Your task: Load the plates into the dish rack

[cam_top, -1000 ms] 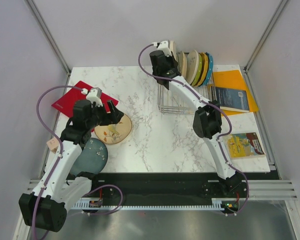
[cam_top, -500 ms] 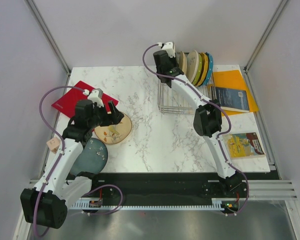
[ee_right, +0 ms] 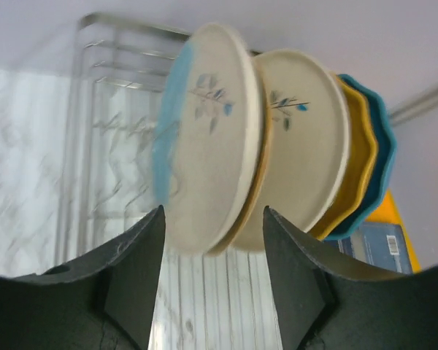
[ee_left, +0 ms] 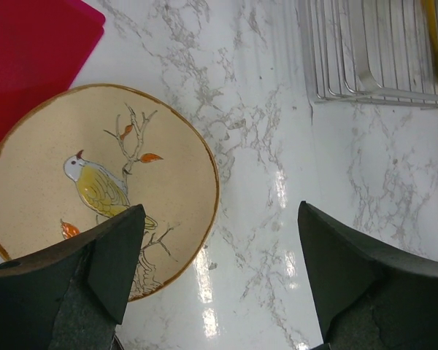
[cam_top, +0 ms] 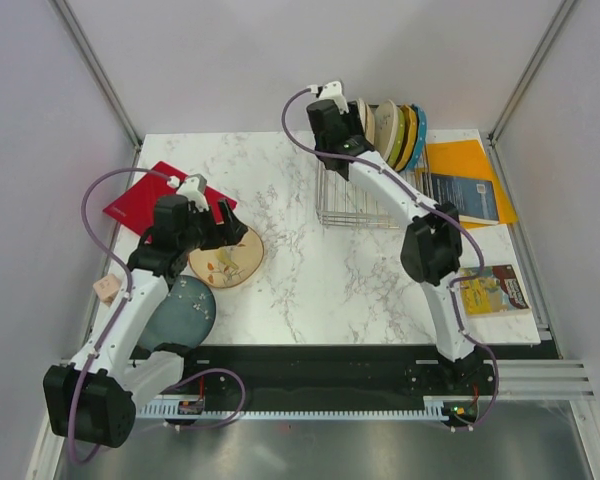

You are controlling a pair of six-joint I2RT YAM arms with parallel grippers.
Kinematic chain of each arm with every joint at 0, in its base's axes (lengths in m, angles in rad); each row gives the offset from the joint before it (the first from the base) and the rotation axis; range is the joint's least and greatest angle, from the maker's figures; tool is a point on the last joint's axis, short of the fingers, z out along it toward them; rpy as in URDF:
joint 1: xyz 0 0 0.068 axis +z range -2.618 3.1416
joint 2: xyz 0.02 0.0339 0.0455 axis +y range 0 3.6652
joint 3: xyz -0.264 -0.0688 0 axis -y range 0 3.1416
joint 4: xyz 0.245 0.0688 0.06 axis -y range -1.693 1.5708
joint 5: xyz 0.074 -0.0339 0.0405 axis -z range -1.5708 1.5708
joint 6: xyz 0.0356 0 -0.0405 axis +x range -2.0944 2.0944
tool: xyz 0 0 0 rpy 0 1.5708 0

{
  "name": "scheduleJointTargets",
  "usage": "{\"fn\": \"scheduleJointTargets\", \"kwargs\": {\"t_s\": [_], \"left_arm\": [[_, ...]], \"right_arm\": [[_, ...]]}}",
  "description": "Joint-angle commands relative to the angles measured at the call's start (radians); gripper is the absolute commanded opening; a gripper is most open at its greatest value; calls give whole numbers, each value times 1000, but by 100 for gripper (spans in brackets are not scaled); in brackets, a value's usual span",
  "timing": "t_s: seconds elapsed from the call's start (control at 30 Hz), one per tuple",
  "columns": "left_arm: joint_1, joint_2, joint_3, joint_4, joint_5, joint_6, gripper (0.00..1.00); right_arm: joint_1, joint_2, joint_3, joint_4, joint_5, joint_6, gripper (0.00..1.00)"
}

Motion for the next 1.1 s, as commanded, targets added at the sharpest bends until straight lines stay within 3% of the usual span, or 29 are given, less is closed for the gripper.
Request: {"fn": "scheduleJointTargets", "kwargs": {"t_s": [0.0, 0.13, 0.23, 0.37, 0.5, 0.53, 0.73, 1.07], "left_arm": [[12, -3, 81, 7, -127, 51, 94], [60, -6, 127, -69, -193, 50, 94], [104, -55, 147, -89, -212, 29, 94], [156, -81, 207, -105, -246, 20, 95], [176, -52, 309, -177, -253, 14, 93], [213, -47, 343, -184, -252, 14, 92], [230, -52, 392, -187, -229, 66, 89], [248, -37, 392, -178, -198, 74, 88]], "right_arm": [[114, -302, -249, -7, -456, -92, 65], [140, -483, -552, -73, -1115, -97, 65], [156, -433, -578, -119, -1264, -44, 56], [199, -385, -585, -98, -1321, -205, 51], [217, -252, -474, -109, -1362, -229, 20], [226, -202, -428, -106, -1368, -227, 18], [280, -60, -285, -89, -1362, -235, 16], [332, 58, -257, -159, -1240, -247, 16]]}}
